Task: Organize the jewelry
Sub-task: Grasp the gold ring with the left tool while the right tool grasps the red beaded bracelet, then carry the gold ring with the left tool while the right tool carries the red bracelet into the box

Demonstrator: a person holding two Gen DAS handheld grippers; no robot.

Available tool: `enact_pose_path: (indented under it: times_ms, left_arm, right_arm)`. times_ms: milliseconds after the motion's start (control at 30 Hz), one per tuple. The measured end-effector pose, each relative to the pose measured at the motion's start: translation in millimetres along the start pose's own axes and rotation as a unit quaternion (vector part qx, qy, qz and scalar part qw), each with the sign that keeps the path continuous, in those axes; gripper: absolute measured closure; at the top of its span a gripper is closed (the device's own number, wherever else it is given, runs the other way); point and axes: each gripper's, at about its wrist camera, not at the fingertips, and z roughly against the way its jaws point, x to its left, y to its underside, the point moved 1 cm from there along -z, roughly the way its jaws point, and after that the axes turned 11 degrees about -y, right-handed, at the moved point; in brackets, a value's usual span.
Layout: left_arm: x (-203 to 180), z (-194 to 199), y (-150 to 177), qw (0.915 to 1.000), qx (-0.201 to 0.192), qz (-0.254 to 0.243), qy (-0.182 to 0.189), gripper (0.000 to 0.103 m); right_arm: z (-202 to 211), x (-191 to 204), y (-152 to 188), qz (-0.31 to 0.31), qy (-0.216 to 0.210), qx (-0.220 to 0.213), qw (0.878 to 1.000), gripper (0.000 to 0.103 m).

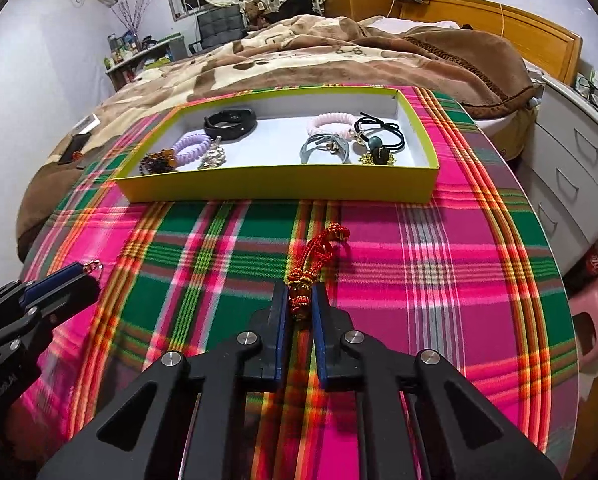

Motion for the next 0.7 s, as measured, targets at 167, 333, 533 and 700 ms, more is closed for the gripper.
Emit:
enact_pose_path:
  times_ms: [167, 333, 533, 700]
  left_arm:
    - [-5.2, 9.4, -0.6, 0.9999, -0.010, -0.005, 0.001, 0.102]
    - [-6.3, 10.5, 2.5, 0.9999, -0.008, -0.004, 0.008, 0.102]
    - [-11.5, -0.4, 1.7, 0.9998, 0.007, -0.008, 0.019, 0.079]
    - [-23.1, -19.7, 0.8, 0.9991, 0.029, -0.028, 0.014, 0.070]
  right_arm:
    - [20.1, 6.1, 4.3, 0.010, -0.018, -0.020, 1.000, 0.091]
    - [30.1, 5.6, 6.0, 0.010, -0.020, -0.027, 0.999, 0.091]
    - [32.2, 1.4, 9.8, 0.005, -0.022, -0.028, 0.999, 0.091]
    - [33.1, -1.5, 10.3, 0.003, -0.023, -0.029, 0.999, 0.091]
